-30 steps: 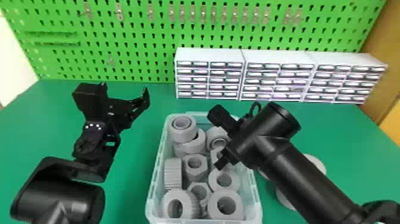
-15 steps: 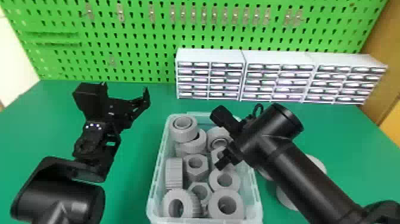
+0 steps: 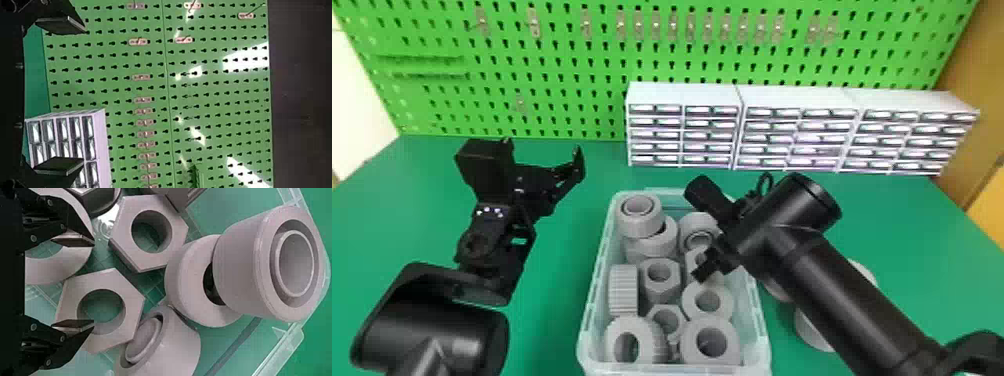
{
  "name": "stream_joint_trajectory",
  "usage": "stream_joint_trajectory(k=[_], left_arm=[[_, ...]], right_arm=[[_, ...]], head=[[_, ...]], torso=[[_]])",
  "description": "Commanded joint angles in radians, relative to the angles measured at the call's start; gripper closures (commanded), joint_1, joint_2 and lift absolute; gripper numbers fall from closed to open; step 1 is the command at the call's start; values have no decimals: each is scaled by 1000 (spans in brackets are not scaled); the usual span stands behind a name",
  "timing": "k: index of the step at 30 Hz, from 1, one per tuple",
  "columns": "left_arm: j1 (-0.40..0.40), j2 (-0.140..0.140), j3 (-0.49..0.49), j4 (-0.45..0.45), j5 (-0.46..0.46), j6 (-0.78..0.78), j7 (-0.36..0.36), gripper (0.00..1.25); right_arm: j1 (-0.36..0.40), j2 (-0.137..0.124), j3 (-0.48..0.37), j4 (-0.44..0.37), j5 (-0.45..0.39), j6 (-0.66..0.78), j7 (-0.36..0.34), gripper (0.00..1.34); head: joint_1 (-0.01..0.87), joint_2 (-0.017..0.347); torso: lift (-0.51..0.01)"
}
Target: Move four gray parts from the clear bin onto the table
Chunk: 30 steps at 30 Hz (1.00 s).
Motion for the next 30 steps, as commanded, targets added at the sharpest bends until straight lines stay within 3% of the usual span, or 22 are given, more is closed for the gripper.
stream_joint_trajectory(k=[1, 14, 30], left_arm=[[1, 0, 0, 0, 0, 0, 0, 108], [1, 5, -3, 0, 3, 0, 0, 108], [3, 8, -1, 0, 6, 0, 0, 108]], right_arm=[[-29, 2, 33, -4, -3, -9, 0, 527], [-79, 8, 133, -17, -35, -23, 0, 525], [-61, 6, 145, 7, -55, -17, -30, 525]], head=[[678, 34], [678, 34], [678, 34]], torso=[[-50], [-50], [-50]])
